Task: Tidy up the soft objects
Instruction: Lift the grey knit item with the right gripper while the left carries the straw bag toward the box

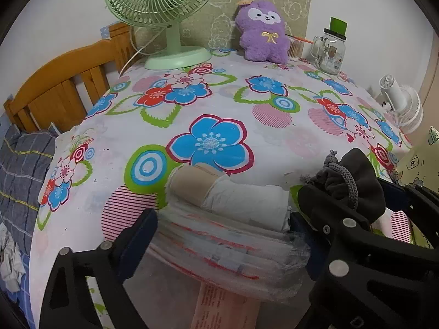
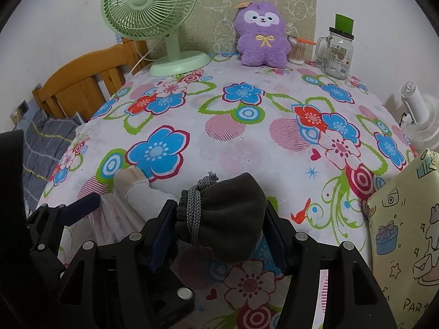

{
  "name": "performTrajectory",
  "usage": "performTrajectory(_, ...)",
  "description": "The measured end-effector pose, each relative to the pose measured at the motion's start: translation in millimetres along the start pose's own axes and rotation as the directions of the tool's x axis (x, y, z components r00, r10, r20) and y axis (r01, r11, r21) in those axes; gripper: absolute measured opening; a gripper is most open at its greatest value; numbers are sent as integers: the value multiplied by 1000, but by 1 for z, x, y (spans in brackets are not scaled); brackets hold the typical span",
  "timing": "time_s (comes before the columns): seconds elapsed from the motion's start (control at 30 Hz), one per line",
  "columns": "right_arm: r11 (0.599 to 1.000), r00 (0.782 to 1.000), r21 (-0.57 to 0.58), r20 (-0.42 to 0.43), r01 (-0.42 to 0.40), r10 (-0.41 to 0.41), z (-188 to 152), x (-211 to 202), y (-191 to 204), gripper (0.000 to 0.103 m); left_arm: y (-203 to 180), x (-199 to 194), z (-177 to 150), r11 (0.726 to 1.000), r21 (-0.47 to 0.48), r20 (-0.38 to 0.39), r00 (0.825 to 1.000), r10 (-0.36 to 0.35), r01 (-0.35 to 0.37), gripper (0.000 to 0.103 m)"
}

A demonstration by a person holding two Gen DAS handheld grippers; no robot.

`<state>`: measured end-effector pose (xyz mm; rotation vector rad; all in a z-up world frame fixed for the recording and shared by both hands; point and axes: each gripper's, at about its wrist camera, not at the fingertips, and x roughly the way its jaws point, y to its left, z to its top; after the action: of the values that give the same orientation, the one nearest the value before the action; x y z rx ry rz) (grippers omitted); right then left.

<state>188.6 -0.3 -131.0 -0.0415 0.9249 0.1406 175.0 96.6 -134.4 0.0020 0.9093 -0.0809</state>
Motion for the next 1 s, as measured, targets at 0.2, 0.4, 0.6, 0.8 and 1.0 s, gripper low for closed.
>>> performTrajectory(0.2,1000,1000,-5,4,-5,5,-1,-4,1,64,1,-9,-3,1000,-11,9,1000,-5,5,89)
performTrajectory(0.4,1000,1000,-12,8,-5,5,-3,-8,3,64,-7,-16,-7,1000,19,25,1000,-16,16,87)
performTrajectory(0.6,1000,1000,-4,28,-7,7,-4,-16,1,64,-12,-28,-7,1000,26,55,998,-7,5,87)
performTrajectory(0.8,1000,999,-2,53,-6,6,-4,-30,-3,64,-18,-39,-6,999,35,80,997,1,-4,86)
performTrajectory(1.0,1000,997,-2,83,-2,2,-4,-45,-9,64,-26,-52,-5,999,36,108,994,0,-4,86)
